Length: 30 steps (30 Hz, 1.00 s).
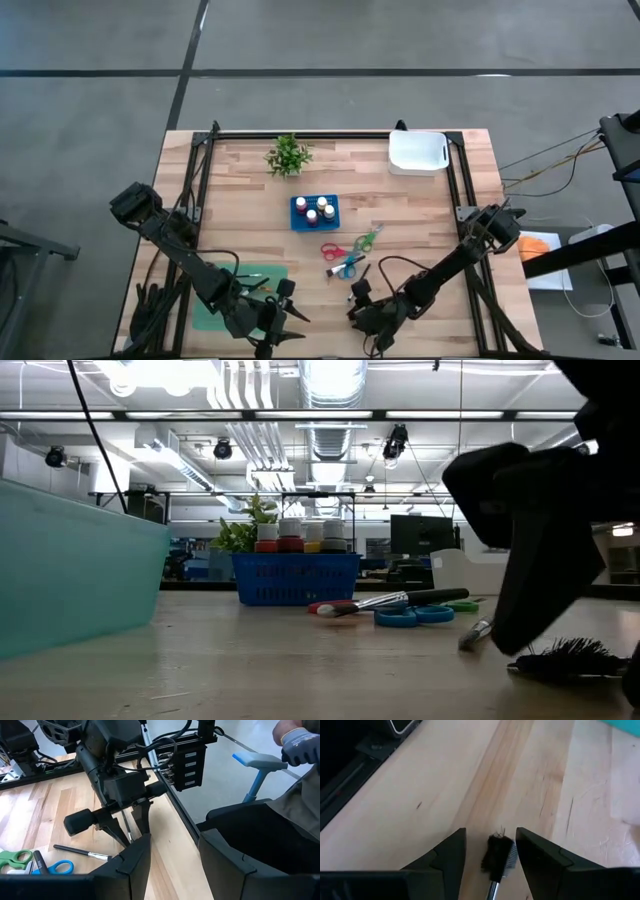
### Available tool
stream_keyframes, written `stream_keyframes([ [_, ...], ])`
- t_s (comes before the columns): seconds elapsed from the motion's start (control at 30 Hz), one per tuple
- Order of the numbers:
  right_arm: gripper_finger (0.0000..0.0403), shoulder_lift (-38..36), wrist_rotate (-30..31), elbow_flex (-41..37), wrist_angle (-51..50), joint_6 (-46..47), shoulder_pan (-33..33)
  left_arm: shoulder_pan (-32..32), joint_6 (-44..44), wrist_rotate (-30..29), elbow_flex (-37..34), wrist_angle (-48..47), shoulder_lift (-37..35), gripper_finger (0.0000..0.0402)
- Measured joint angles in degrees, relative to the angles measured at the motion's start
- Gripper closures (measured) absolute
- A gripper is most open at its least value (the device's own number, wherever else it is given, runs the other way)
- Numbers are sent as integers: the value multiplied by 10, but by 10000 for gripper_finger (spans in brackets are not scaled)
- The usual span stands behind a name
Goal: Pick & Place Paint Supplies
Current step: Put the brow brush into the green bin
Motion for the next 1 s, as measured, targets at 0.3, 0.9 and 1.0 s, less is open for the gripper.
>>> stream_keyframes([
  [0.3,284,6,5,0,-7,16,-4,0,-4,1,0,-1,0,228],
  [0.9,396,-1,4,14,-32,-25,-5,0,-4,4,0,-1,0,228],
  [1.0,396,-12,2,18,-33,-38,-2,0,-4,5,0,-1,0,228],
])
